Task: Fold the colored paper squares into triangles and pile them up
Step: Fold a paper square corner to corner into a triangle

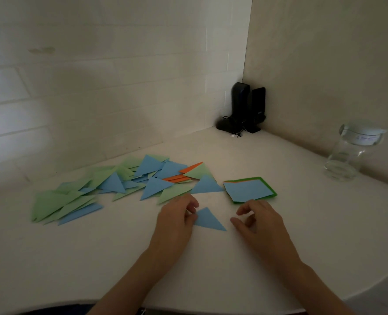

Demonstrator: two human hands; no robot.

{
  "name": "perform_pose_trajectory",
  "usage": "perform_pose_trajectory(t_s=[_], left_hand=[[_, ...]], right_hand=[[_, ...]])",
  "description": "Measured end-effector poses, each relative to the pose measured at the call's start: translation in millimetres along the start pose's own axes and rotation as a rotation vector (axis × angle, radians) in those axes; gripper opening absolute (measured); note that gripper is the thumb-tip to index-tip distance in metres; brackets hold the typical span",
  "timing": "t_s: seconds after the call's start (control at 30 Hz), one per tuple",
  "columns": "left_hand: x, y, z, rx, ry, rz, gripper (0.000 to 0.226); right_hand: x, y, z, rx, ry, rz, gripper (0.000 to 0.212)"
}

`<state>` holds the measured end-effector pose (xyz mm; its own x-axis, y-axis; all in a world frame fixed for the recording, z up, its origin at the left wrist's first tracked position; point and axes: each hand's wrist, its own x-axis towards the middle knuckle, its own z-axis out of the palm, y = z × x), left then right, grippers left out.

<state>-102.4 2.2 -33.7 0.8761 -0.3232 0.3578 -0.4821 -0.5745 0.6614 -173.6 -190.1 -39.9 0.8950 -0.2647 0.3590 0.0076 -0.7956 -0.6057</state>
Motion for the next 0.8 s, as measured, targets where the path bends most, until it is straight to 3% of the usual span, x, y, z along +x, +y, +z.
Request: perform_pose_trajectory(t_s=[0.27,0.5,0.8], left_hand=[[39.4,-6.9,-7.1,-0.124,0.142,0.066,0.025],[50.0,-12.4,15.5,0.041,0.113,0.116,0.024],[49.3,-15.0,20.3,0.060,0.180,0.192,0.018]], right_hand=[[33.2,16.0,0.4,-0.233,0.140,-0.125,0.035],[36.4,17.7,5.7,-0.235,0.085,-0.076,0.015],[42.4,4.0,8.9,-0.086,0.190,0.220,0.013]])
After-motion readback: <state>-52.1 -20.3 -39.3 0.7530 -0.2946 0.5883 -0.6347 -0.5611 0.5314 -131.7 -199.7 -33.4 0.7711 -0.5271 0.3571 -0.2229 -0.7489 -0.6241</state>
